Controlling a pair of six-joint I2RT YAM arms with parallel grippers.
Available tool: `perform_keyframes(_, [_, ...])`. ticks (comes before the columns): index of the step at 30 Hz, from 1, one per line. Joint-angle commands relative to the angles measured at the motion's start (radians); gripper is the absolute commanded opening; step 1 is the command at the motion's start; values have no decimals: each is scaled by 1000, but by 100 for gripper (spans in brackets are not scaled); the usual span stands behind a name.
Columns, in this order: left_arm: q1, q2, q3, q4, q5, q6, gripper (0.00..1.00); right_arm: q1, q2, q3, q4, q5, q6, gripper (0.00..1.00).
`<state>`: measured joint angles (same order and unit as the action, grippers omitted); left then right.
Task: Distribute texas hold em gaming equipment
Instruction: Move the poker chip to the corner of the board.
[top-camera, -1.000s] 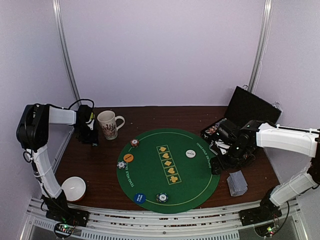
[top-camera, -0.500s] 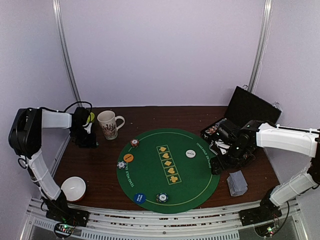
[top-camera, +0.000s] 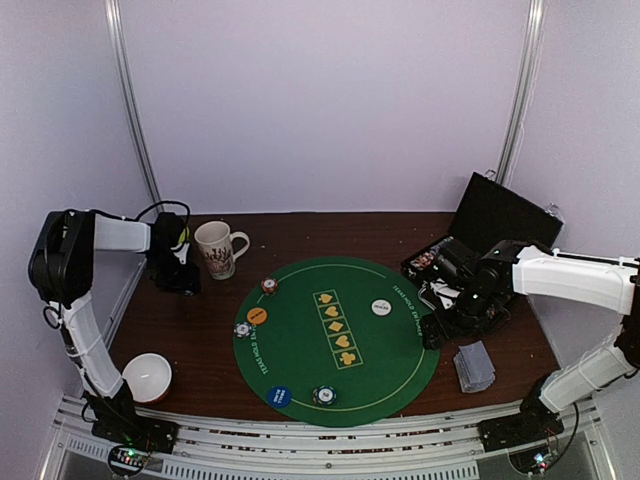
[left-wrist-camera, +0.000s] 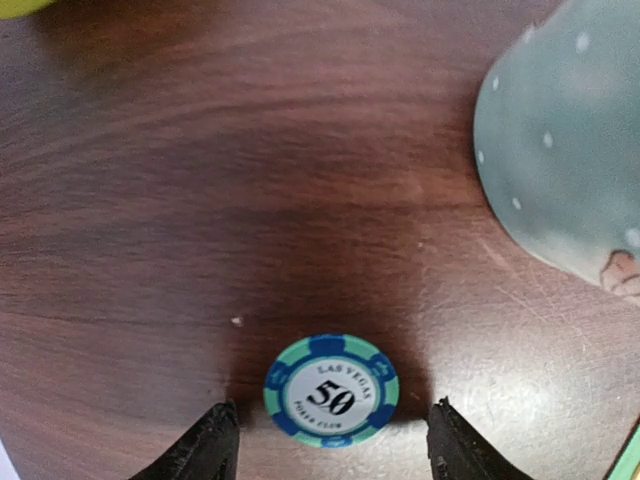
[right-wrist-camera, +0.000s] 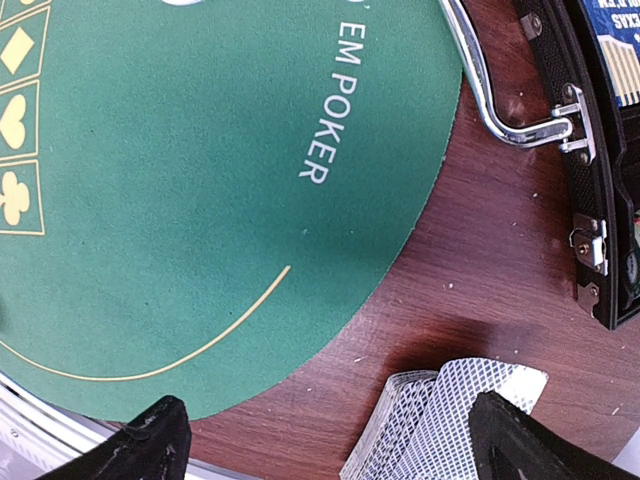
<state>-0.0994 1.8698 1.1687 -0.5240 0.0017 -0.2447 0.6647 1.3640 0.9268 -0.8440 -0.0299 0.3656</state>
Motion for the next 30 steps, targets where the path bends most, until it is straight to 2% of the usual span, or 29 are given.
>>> perform_keyframes(1, [-14, 26, 11, 16, -11, 20, 67, -8, -2, 22, -31, 20, 3, 100])
perform_keyframes(3, [-15, 33, 6, 16, -19, 21, 65, -8, 2, 28, -31, 22, 2, 100])
perform_keyframes(9, [-22, 29, -16, 17, -48, 25, 50, -8, 8, 33, -32, 22, 0, 100])
perform_keyframes(13, [-23, 42, -14, 22, -65, 28, 46, -8, 8, 32, -30, 22, -1, 100])
perform_keyframes(19, [-23, 64, -2, 28, -74, 28, 46, -8, -1, 25, -33, 22, 3, 100])
perform_keyframes(24, [-23, 72, 5, 41, -87, 34, 52, -8, -2, 20, -33, 22, 4, 100])
perform_keyframes(30, [-23, 86, 22, 50, -77, 34, 48, -7, -1, 27, -37, 22, 4, 100])
